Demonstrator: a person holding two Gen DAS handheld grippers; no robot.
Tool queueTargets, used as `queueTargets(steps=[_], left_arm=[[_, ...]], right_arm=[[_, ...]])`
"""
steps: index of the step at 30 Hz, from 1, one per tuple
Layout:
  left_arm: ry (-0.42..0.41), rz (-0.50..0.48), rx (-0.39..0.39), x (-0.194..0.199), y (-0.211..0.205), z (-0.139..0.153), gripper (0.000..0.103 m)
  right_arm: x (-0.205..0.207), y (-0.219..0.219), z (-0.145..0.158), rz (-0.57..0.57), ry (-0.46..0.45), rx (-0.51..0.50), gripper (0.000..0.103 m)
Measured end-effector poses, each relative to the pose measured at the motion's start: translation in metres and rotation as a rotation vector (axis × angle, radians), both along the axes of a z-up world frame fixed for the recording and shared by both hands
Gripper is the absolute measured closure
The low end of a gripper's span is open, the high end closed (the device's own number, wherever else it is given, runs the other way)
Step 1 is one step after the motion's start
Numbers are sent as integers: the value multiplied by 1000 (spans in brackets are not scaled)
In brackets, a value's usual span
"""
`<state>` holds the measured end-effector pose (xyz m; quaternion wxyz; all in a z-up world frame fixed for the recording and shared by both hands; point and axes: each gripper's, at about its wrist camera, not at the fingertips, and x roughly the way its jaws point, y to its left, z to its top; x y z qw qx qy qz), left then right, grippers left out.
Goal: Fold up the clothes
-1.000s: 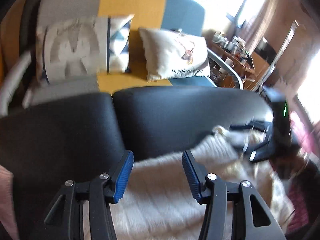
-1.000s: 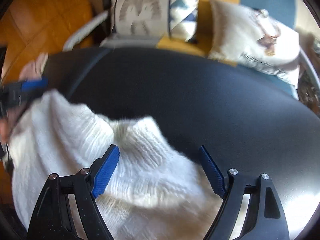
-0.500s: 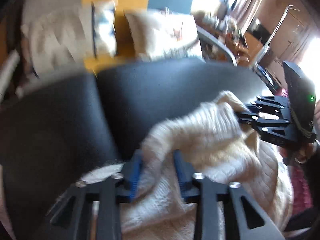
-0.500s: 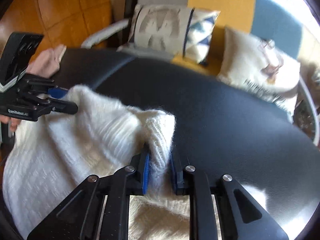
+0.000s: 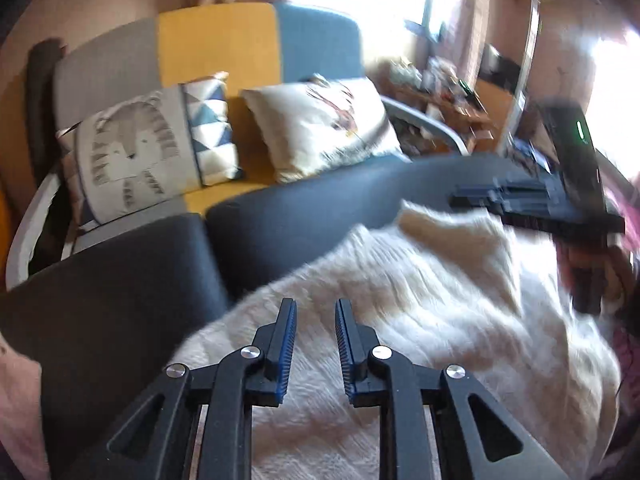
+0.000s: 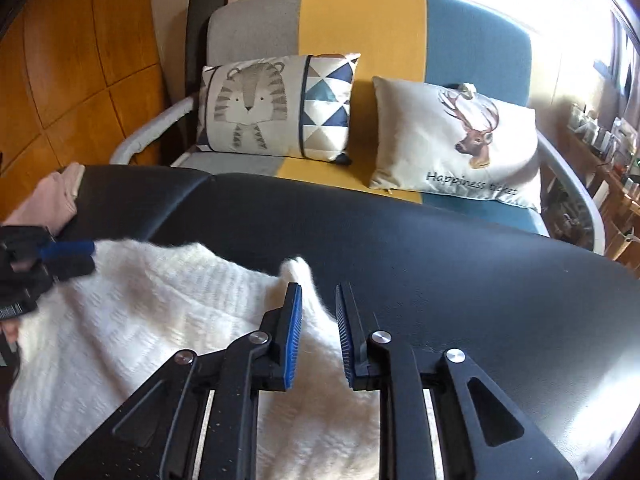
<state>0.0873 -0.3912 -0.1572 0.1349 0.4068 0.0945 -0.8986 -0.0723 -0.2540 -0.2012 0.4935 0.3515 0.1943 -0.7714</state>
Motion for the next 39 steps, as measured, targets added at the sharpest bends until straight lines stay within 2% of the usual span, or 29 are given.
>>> queueTargets(steps=[2,3,4,5,9,12,16,18,19,20,23,25,27,29,31,32,33,35,39], left_arm=[[-65,-40,12,-5,12,-12,83],[-89,-64,41,-5,17,-19,83],[-104,-82,49,-5,24,-23,83],[-108,-105,28,-4,34,-26,83],[-105,-159,-32,2,58,-26,83],[-87,-154,13,5,55,-26,83],[-76,-145,2,8,58,-26,83],[-76,-146,-15,10,61,-27,82],[-75,-144,-18,12,62,-27,82],[-74,-141,-17,14,63,-27,82],[-66,-136,-7,16,62,-27,82],[-66,-131,3,16,59,-27,81],[-70,-118,6,14,55,-27,81],[-80,-71,-6,10,47,-27,81],[-88,-13,-5,7,34,-28,76],[-91,23,7,7,25,-29,72],[-95,59,22,8,18,-30,71],[-95,116,67,11,5,-29,71],[-81,170,67,25,-5,-23,71]], right_arm=[[4,-6,7,24,-28,-14,73],[5,-11,8,48,-66,-21,61],[6,-14,9,78,-112,-29,54],[7,-16,10,106,-156,-38,43],[13,-35,8,167,-276,-41,41],[15,-55,7,171,-305,-41,41],[20,-86,-10,229,-343,8,41],[28,-87,-14,243,-303,38,45],[32,-86,-15,248,-277,52,54],[36,-85,-16,253,-251,65,72],[49,-82,-18,269,-172,104,82],[57,-79,-20,279,-119,130,83],[62,-76,-20,270,-69,137,82],[56,-70,-10,221,-66,75,81],[50,-59,0,173,-76,27,64],[48,-51,5,151,-73,4,49],[47,-41,8,129,-63,-14,41],[44,-21,10,77,-29,-5,41],[34,21,-2,-9,-24,48,41]])
